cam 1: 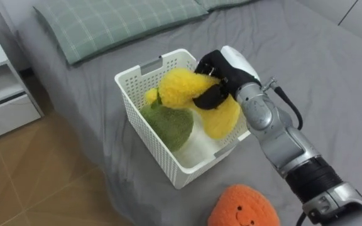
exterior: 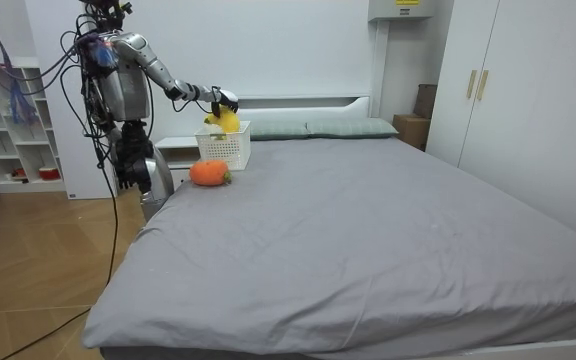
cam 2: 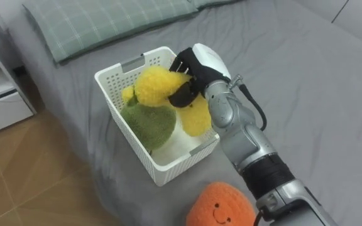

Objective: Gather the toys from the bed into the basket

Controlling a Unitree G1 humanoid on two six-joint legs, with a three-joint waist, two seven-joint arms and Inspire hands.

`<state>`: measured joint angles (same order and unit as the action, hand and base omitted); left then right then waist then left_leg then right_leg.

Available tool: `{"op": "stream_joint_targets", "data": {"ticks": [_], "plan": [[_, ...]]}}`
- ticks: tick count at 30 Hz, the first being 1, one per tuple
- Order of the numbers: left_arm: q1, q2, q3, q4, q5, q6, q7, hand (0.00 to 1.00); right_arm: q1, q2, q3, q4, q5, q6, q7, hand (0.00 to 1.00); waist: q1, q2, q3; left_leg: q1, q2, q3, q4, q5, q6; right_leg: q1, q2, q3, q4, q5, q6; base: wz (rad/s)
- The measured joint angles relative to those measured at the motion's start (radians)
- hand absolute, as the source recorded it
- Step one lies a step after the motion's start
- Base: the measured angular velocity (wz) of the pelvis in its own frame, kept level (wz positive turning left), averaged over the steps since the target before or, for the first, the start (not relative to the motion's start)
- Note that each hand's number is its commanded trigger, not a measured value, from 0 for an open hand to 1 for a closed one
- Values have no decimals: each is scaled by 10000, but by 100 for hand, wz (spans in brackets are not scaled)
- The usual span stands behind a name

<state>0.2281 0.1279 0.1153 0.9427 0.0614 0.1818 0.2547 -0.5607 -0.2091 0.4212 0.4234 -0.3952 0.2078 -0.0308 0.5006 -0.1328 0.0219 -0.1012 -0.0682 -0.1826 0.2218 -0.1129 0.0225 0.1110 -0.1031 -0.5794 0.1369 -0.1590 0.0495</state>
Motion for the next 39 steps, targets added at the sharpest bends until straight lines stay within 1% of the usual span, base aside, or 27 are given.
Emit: {"op": "stream_joint_targets", "data": {"ticks": [6,17,20,22,35,39], "plan": [[-51,4,-5,-75,2,-3,-10,0,0,0,-4,3,73,-36,-97,0,-23,14,10,58,-2,20,-6,-1,0,58,1,9,-17,-27,36,0],[-43,-8,-4,-435,202,-20,-9,0,0,-30,-41,98,64,-189,-97,0,-41,45,36,49,2,24,-12,1,-1,41,2,25,-25,-35,38,0],[-48,-11,-5,-440,202,-86,-8,0,0,-34,-66,305,17,-243,-96,0,-53,35,36,24,-8,25,-12,1,-1,21,6,41,-25,-35,38,0],[-47,-9,-7,-414,200,-90,-8,0,-1,-55,-66,352,20,-244,-95,0,-54,30,34,14,-53,22,-12,1,0,14,5,41,-24,-35,38,0],[-43,-7,-8,-408,200,-90,-8,0,-17,-61,-99,351,51,-330,-99,0,-141,23,34,-6,-77,-16,-4,6,8,10,-6,37,-22,-36,42,0],[-8,0,-3,-407,202,-90,-9,0,-17,-60,-140,345,159,-355,-128,0,-262,10,25,10,-73,-7,-5,7,9,9,-11,34,-4,-35,42,-1]]}}
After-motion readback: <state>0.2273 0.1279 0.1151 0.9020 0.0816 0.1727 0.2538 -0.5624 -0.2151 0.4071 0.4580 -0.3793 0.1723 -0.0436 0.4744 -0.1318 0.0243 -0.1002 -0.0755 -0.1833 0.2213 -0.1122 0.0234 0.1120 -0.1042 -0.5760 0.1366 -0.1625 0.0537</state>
